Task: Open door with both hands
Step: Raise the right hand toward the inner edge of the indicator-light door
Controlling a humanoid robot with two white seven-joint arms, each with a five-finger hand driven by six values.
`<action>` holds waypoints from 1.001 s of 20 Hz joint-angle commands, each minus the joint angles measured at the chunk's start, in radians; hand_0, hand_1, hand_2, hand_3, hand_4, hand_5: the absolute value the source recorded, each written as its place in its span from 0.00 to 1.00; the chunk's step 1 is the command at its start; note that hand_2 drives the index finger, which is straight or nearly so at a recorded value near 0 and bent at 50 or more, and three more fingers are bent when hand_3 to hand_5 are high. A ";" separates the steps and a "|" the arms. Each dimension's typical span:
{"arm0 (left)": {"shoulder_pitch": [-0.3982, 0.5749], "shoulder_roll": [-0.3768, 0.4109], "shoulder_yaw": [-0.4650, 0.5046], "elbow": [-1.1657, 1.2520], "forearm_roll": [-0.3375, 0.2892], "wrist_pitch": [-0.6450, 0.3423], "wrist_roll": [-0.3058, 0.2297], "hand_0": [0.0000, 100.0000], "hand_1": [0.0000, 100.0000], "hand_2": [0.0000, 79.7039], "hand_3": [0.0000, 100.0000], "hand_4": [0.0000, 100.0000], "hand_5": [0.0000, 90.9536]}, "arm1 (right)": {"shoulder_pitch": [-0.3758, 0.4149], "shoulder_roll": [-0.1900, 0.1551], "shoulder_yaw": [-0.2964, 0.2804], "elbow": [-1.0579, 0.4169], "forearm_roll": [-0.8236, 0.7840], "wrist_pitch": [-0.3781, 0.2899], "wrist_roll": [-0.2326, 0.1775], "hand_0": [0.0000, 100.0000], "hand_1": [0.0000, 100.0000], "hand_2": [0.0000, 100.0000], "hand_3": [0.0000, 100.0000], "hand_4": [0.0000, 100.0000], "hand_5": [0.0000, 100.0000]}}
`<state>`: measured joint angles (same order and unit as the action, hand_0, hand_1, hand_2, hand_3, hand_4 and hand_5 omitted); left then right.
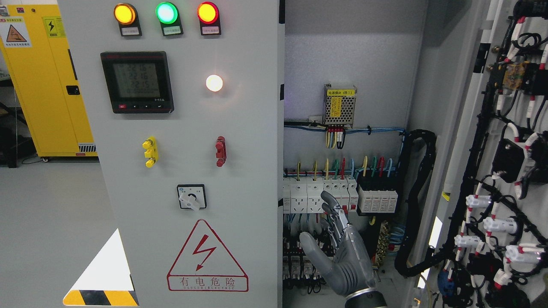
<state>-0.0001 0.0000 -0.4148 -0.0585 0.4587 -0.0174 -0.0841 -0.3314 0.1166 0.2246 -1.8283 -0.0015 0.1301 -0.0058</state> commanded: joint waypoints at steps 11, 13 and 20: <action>-0.009 -0.018 0.001 -0.003 0.000 -0.003 -0.002 0.12 0.56 0.00 0.00 0.00 0.00 | -0.225 0.017 -0.033 0.263 0.011 0.003 0.088 0.00 0.50 0.04 0.00 0.00 0.00; -0.009 -0.020 0.001 -0.003 0.000 -0.003 0.000 0.12 0.56 0.00 0.00 0.00 0.00 | -0.242 0.017 -0.050 0.288 0.008 0.003 0.098 0.00 0.50 0.04 0.00 0.00 0.00; -0.009 -0.034 -0.001 -0.003 0.000 -0.003 0.000 0.12 0.56 0.00 0.00 0.00 0.00 | -0.291 0.005 -0.077 0.346 -0.120 0.005 0.109 0.00 0.50 0.04 0.00 0.00 0.00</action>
<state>0.0000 0.0000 -0.4145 -0.0605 0.4586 -0.0195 -0.0838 -0.5776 0.1279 0.1794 -1.5973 -0.0565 0.1343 0.0968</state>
